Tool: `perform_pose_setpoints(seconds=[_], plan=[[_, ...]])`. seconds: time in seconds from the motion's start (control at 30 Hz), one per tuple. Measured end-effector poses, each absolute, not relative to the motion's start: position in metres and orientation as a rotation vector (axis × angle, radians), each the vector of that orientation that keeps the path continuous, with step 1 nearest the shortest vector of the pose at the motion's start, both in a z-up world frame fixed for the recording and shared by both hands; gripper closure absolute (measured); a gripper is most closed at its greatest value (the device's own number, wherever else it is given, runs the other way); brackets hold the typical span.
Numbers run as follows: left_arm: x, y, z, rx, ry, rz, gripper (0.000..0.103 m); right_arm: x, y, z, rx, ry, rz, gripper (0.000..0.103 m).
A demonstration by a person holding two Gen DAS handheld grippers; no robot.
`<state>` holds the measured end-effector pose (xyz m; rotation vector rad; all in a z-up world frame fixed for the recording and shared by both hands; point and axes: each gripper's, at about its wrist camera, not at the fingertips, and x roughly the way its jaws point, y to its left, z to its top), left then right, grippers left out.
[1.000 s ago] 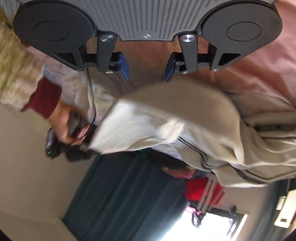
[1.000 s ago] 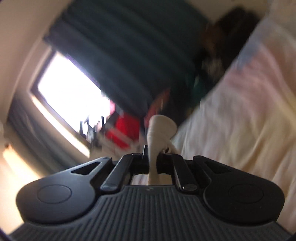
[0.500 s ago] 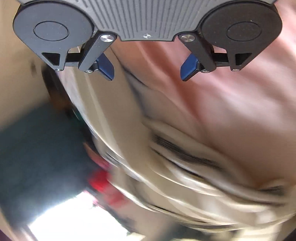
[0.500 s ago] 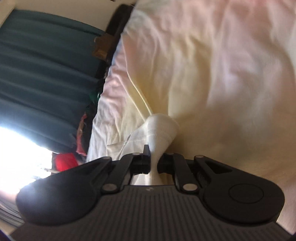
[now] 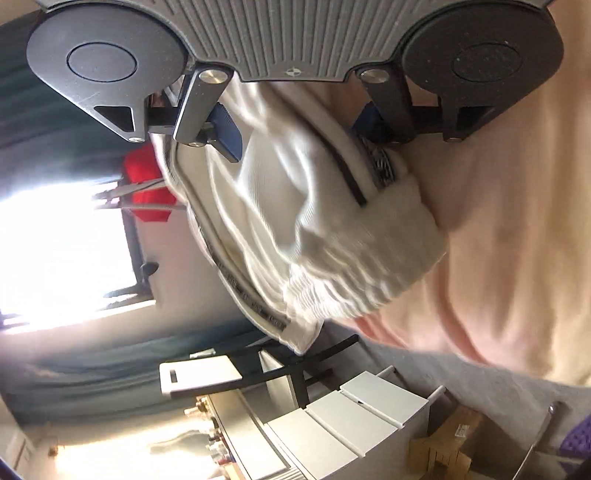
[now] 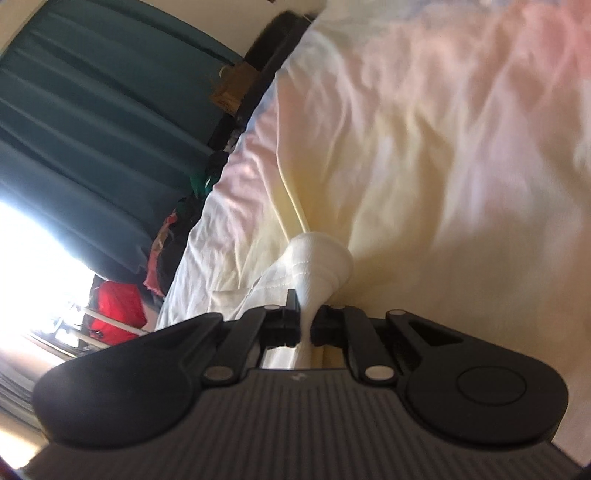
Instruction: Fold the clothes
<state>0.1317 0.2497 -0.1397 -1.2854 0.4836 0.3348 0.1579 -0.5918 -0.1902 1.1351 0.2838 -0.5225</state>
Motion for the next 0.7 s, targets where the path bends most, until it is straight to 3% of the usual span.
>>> perform_pose_setpoints(seconds=[0.03, 0.13, 0.27, 0.47, 0.7], plan=[[0.132, 0.255, -0.138, -1.278, 0.499, 0.341, 0.076, 0.155, -0.589, -0.188, 1.123, 0.28, -0.535, 0.096], [0.123, 0.269, -0.117, -1.208, 0.49, 0.331, 0.085, 0.147, -0.589, -0.186, 1.13, 0.264, -0.571, 0.096], [0.098, 0.285, -0.077, -1.1, 0.432, 0.316, 0.088, 0.131, -0.591, -0.176, 1.107, 0.242, -0.646, 0.096], [0.085, 0.342, -0.041, -1.092, 0.568, 0.276, 0.088, 0.093, -0.585, -0.155, 1.025, 0.204, -0.77, 0.096], [0.066, 0.329, -0.069, -0.817, 0.744, 0.3, 0.086, 0.061, -0.585, -0.156, 0.965, 0.332, -0.928, 0.095]])
